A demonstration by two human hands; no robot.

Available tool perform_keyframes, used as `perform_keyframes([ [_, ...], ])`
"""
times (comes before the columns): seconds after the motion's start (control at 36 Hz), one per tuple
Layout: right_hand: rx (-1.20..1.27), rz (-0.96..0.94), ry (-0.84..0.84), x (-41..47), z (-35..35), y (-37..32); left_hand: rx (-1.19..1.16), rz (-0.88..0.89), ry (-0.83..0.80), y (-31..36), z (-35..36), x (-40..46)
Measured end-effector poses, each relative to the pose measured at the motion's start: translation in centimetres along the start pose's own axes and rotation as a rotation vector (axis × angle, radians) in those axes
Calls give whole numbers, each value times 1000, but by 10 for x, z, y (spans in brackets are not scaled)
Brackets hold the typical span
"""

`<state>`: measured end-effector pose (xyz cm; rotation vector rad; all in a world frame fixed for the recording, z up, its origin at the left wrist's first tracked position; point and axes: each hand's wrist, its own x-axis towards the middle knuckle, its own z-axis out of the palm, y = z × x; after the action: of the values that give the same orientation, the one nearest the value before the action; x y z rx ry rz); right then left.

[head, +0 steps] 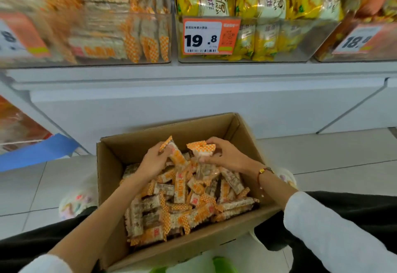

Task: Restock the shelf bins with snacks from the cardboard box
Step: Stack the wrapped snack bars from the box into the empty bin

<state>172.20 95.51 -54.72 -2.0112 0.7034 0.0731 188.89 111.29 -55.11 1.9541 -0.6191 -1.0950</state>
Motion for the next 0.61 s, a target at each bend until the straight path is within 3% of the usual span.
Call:
perform_keyframes([
  [0.22, 129, -78, 79, -1, -31, -84, -202, -1, -131, 82, -15, -29],
  [0.36, 134, -185, 77, -12, -57, -134, -275, 66, -107, 122, -52, -50],
  [0.5, 238, -315, 198, -18, -58, -177, -104, 217, -39, 153, -81, -75],
  [0.61, 246, -395, 227, -16, -50, -203, -109, 261, 46, 159, -98, -84],
])
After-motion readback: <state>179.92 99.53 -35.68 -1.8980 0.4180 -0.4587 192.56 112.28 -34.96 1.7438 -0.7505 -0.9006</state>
